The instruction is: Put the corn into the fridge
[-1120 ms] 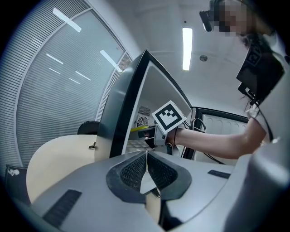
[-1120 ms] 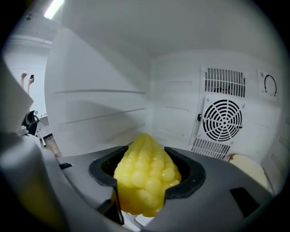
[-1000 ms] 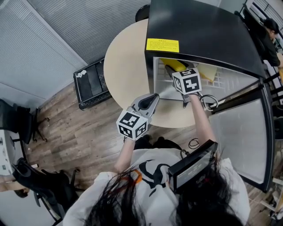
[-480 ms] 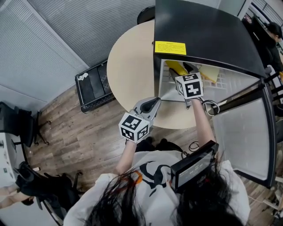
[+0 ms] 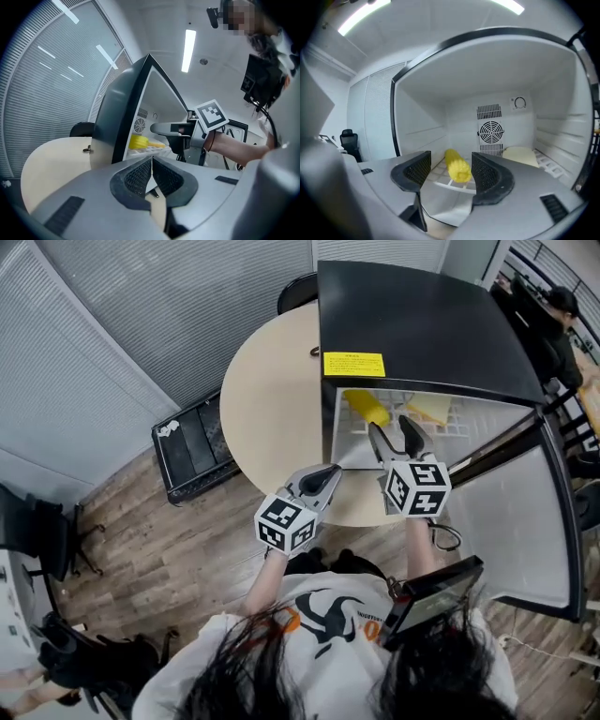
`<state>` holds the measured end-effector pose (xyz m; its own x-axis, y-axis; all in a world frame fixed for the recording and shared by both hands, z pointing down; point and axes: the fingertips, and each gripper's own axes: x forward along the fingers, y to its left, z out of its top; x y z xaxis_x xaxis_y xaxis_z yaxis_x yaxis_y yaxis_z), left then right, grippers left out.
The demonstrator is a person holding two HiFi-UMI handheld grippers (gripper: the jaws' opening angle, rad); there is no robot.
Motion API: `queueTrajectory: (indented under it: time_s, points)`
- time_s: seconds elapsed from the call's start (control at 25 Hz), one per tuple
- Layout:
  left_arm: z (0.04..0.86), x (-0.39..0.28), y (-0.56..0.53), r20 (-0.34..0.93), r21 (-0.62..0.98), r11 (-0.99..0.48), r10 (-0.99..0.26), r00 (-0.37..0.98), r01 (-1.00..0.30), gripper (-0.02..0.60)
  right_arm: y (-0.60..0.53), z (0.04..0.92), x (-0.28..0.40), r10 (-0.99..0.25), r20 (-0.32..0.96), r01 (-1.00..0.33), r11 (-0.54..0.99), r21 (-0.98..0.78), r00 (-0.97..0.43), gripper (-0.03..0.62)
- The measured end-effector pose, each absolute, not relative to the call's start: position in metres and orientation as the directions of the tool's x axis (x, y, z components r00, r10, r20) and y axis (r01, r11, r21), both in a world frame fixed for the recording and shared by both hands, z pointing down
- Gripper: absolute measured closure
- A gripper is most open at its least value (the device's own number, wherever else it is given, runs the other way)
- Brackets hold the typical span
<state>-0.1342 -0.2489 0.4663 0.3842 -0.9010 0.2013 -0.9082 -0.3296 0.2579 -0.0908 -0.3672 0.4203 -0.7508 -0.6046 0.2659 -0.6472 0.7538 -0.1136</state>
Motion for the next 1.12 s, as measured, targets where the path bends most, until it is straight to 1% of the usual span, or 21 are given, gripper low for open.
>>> queueTrajectory:
  time_s: [0.12,0.4,0.48,0.68,0.84,1.12]
  points:
    - [0.467,-0.130,-0.251,0.199,0.255,-0.360,-0.889,0.413,-0.897,0.568,-0.352,0.421,-0.085,-0.632,0.220,-0.668,0.719,-0.195,-0.744,0.318]
    - [0.465,-0.127,-0.246,0.195,0.244,-0.420,-0.862,0.469,-0.874,0.568,-0.322,0.429,-0.082,-0.658,0.184,-0.678,0.664,-0.316,-0.731,0.320]
    - [0.463,-0.129,-0.245,0.191,0.238,-0.428,-0.859,0.474,-0.872,0.568,-0.317,0.426,-0.080,-0.675,0.164,-0.682,0.644,-0.347,-0.720,0.329]
    - [0.464,-0.134,-0.237,0.193,0.234,-0.454,-0.845,0.499,-0.860,0.568,-0.298,0.425,-0.085,-0.684,0.145,-0.681,0.634,-0.367,-0.715,0.366]
    - [0.469,-0.135,-0.226,0.203,0.236,-0.475,-0.829,0.521,-0.848,0.568,-0.280,0.432,-0.086,-0.698,0.150,-0.691,0.610,-0.388,-0.701,0.406]
    - [0.478,-0.125,-0.210,0.222,0.239,-0.514,-0.797,0.562,-0.824,0.568,-0.254,0.445,-0.077,-0.716,0.171,-0.708,0.571,-0.415,-0.677,0.453]
